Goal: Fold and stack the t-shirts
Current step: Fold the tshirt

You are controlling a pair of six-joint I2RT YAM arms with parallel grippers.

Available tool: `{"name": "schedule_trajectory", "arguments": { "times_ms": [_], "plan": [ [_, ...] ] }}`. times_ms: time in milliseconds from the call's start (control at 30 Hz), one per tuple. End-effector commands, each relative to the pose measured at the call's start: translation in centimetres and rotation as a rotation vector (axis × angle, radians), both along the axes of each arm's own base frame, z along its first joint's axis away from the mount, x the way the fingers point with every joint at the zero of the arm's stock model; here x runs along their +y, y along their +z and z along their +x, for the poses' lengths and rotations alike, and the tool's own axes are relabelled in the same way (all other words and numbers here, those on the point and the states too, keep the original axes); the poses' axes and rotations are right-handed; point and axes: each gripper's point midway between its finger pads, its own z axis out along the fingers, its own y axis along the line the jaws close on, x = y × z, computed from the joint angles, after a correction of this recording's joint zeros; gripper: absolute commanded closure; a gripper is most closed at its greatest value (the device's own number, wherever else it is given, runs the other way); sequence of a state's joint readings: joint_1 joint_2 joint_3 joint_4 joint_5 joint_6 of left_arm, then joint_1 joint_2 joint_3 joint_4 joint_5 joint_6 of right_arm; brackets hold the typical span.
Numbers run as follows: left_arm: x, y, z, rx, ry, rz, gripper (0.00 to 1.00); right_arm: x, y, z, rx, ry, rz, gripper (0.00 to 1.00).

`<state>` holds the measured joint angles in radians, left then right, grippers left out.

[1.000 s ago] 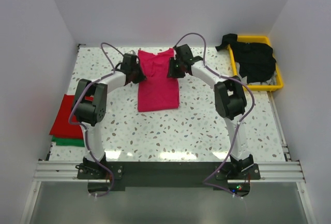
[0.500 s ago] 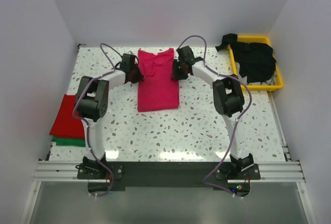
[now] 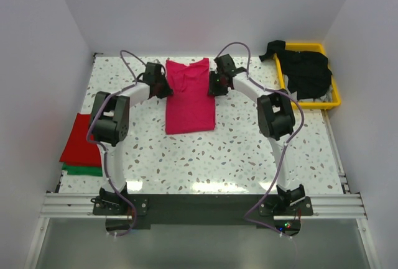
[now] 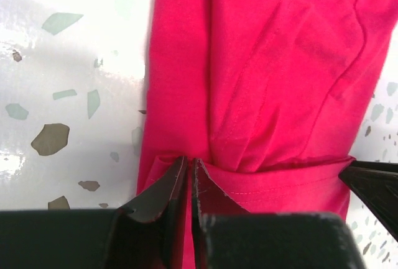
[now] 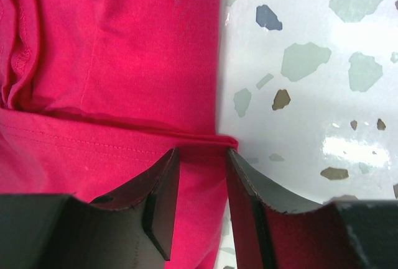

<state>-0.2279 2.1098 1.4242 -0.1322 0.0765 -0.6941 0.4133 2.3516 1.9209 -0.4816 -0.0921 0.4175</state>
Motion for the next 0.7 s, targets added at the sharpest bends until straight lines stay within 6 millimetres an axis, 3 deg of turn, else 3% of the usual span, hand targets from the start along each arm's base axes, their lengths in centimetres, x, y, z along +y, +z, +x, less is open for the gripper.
{"name": "schedule_trajectory", "arguments": {
  "times_ms": [0,67,100,167,200,233,267,300,333,400,433,500,667],
  "plan": [
    [-0.4,8.1,2.0,-0.17,-0.041,-0.037,0.86,-0.1,7.8,0.8,-0.118,0.01,0.046,0.6],
    [-0.3,9.6,1.9,-0.189,-0.041,-0.041,0.8,-0.2,9.1,0.5,-0.137,0.01,0.053,0.58],
    [-0.2,11.0,1.7,-0.211,-0.041,-0.047,0.78,-0.4,10.9,0.2,-0.165,0.008,0.068,0.57],
    [0.0,11.3,0.8,-0.199,-0.03,-0.044,0.73,-0.7,11.1,-0.7,-0.154,0.0,0.073,0.57],
    [-0.1,12.6,0.2,-0.214,-0.022,-0.067,0.71,-1.0,10.3,-1.7,-0.127,0.002,0.072,0.57],
    [0.1,11.5,-1.1,-0.183,-0.016,-0.068,0.68,-1.1,11.6,-2.2,-0.147,-0.001,0.085,0.56],
    [0.1,11.5,-1.8,-0.179,-0.009,-0.077,0.67,-1.2,11.6,-2.8,-0.138,-0.012,0.097,0.56],
    [0.0,12.8,-2.7,-0.203,0.0,-0.098,0.66,-1.8,9.9,-4.2,-0.096,-0.019,0.089,0.56],
    [0.2,11.2,-4.1,-0.183,0.007,-0.1,0.66,-1.5,11.6,-4.5,-0.138,-0.016,0.131,0.56],
    [-0.3,11.8,-5.8,-0.2,0.01,-0.133,0.66,-1.3,11.1,-6.1,-0.115,-0.021,0.168,0.57],
    [-0.5,10.3,-7.1,-0.177,-0.004,-0.139,0.66,-1.3,10.3,-7.5,-0.096,-0.012,0.183,0.57],
    [-1.7,10.1,-8.6,-0.171,-0.046,-0.162,0.66,-0.8,8.8,-9.5,-0.055,0.003,0.183,0.58],
    [-4.4,7.5,-11.9,-0.147,-0.121,-0.204,0.69,0.8,8.2,-12.2,-0.054,0.041,0.16,0.58]
  ]
}}
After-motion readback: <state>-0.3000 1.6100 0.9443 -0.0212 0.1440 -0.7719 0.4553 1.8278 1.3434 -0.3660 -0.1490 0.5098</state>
